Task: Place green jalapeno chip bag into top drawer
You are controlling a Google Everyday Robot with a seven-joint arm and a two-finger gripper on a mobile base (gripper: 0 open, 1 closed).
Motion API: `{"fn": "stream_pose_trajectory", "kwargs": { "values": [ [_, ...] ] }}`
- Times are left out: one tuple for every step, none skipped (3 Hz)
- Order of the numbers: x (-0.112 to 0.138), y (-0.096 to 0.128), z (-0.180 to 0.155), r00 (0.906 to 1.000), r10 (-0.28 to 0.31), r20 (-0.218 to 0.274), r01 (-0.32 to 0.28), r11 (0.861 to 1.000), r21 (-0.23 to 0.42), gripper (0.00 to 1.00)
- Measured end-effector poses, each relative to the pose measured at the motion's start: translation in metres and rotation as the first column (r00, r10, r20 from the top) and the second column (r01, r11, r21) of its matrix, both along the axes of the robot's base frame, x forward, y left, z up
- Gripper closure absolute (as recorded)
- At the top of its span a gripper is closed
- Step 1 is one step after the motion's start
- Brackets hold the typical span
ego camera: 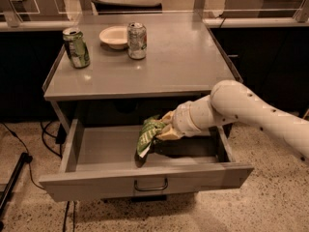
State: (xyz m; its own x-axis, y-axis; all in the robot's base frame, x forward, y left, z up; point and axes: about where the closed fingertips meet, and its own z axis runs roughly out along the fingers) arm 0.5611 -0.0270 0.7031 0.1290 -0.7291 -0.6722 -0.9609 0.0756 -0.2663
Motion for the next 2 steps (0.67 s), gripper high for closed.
{"fn": "stream_pose_trajectory", "kwargs": {
  "values": [
    [0.003,-0.001,-0.016,0.9999,-0.014,-0.009,0.014,1.000,-0.025,1.00],
    [0.007,-0.001,-0.043,0.9995,-0.022,-0.023,0.021,0.999,-0.039,1.00]
  ]
}}
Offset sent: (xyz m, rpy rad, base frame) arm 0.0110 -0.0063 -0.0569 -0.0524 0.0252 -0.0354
